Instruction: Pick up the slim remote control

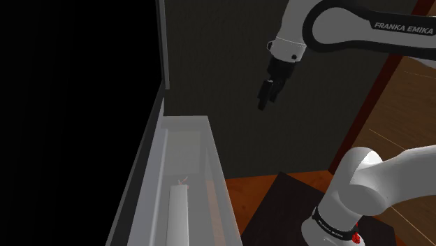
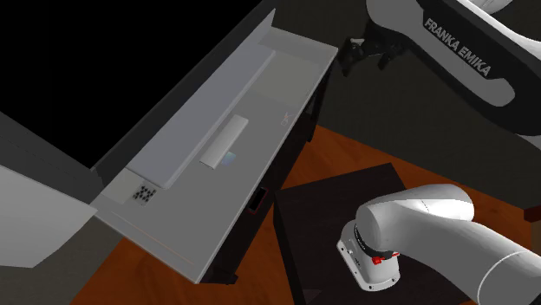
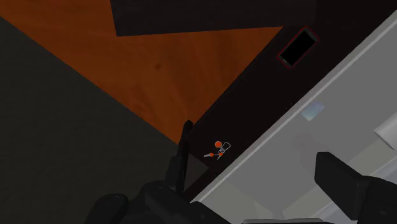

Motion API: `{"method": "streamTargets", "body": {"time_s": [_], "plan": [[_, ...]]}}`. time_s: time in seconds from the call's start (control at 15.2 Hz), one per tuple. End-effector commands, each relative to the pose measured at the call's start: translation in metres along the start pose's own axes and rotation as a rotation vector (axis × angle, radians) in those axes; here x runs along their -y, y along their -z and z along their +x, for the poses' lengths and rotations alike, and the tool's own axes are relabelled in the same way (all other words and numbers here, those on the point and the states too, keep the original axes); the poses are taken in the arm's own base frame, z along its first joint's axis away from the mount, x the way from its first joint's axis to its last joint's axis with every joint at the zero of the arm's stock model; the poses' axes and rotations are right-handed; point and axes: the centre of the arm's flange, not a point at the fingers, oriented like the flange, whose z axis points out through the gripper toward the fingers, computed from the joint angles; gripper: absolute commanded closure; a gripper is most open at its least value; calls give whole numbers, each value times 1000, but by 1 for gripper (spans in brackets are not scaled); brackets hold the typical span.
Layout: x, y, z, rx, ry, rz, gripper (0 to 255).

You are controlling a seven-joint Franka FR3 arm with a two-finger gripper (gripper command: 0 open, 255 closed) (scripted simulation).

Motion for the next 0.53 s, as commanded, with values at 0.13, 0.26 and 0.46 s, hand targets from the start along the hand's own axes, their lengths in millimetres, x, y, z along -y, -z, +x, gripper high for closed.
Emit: {"method": "streamTargets", "body": {"time_s": [0.13, 0.26, 0.46], "plan": [[23, -12, -2, 9, -33, -2, 0], [47, -24, -4, 18, -67, -4, 0], [82, -42, -5, 31, -117, -7, 0]]}}
